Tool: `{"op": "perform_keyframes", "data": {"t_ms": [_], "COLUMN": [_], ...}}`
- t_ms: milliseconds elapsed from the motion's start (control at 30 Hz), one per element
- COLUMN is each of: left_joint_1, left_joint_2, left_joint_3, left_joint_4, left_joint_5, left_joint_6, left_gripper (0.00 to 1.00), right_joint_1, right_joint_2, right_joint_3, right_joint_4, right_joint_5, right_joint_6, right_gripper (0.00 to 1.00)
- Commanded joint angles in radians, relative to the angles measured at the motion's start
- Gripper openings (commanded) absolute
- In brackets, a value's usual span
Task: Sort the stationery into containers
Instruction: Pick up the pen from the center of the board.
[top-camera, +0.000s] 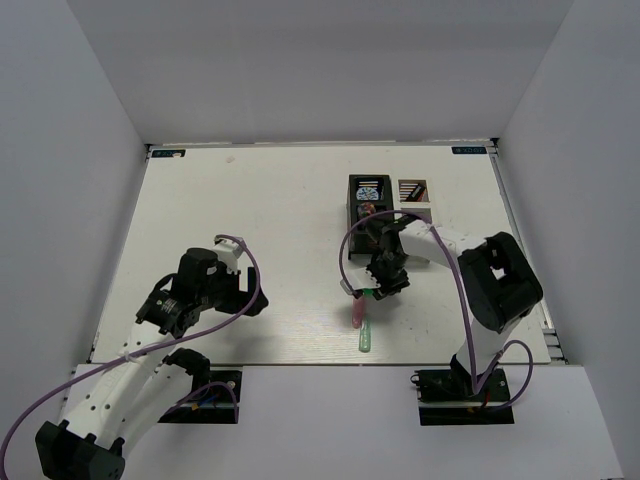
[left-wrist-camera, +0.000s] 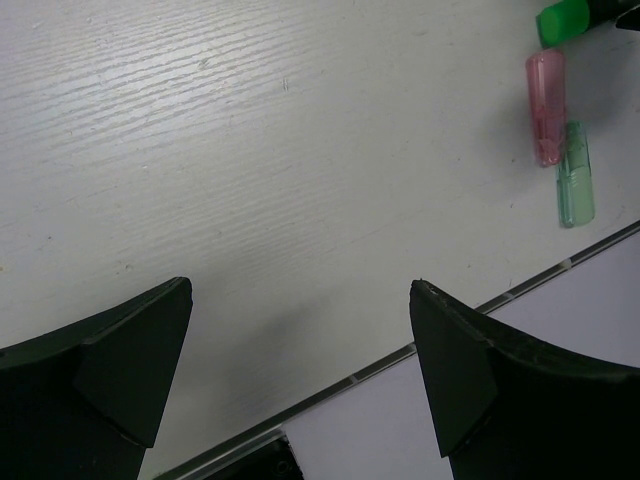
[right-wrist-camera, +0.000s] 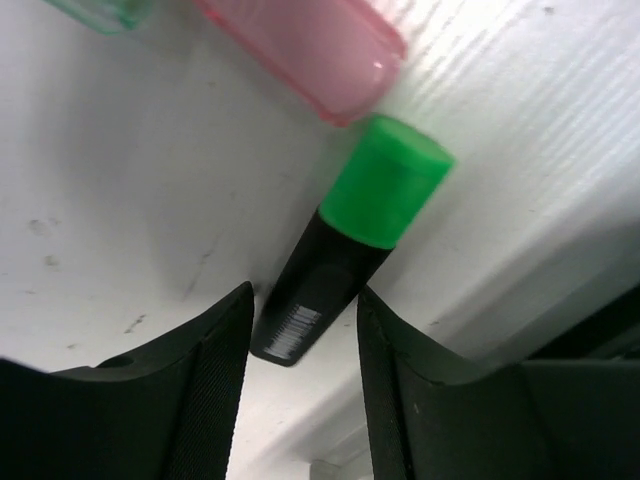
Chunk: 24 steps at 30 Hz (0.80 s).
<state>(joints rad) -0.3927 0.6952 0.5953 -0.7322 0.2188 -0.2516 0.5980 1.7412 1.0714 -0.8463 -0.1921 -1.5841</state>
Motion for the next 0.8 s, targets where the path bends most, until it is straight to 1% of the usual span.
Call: {"op": "perform_keyframes", "data": {"t_ms": [0,100,133,200,300,367,433,467,600,667,733,767], "left_joint_1": [0.006,0.005,0.006,0.006,0.006,0.005,0.006,0.006,0.006,0.006,0.006,0.008], "left_joint_2": [-0.017,-0.017,-0.016,-0.017,-0.016,-0.017,-0.017,-0.017,-0.019,-0.019,-0.020,-0.022], "left_joint_3": [-0.011,-0.011,-0.011,-0.009,-0.009,-0.011,-0.012,-0.011,-0.012,-0.011,-0.012,-0.012], "left_joint_4": [0.013,0.011,0.016,0.013,0.013,0.013,0.011,0.014,0.010,0.014,0.010,0.013], "left_joint_5": [0.011,0.013,0.011,0.011,0.011,0.010,0.010,0.010,0.011,0.010,0.007,0.007], "left_joint_6": [0.012,0.011,0.014,0.012,0.014,0.014,0.015,0.014,0.014,0.015,0.014,0.014], "left_gripper": [1.00,1.00,1.00,1.00,1.00,1.00,1.00,1.00,1.00,1.00,1.00,1.00], "right_joint_1": [0.002,0.006,0.006,0.008,0.008,0.013,0.017,0.016,0.025,0.026,0.029,0.031], "right_joint_2": [0.004,-0.022,-0.034,-0.029,-0.006,0.007,0.009,0.011,0.021,0.023,0.021,0.018], "right_joint_3": [-0.008,-0.037,-0.060,-0.071,-0.054,-0.048,-0.074,-0.079,-0.105,-0.132,-0.156,-0.165], "right_joint_4": [-0.131,-0.102,-0.083,-0.051,-0.023,-0.002,0.047,0.061,0.127,0.165,0.185,0.223], "right_joint_5": [-0.006,-0.006,-0.001,0.008,0.009,0.013,0.026,0.039,0.063,0.068,0.072,0.072], "right_joint_6": [-0.020,0.004,0.047,0.079,0.200,0.269,0.297,0.335,0.416,0.455,0.486,0.496], "right_gripper": [0.48,0.48,0.48,0.48,0.48,0.45,0.45,0.43,0.43,0.47,0.47,0.47]}}
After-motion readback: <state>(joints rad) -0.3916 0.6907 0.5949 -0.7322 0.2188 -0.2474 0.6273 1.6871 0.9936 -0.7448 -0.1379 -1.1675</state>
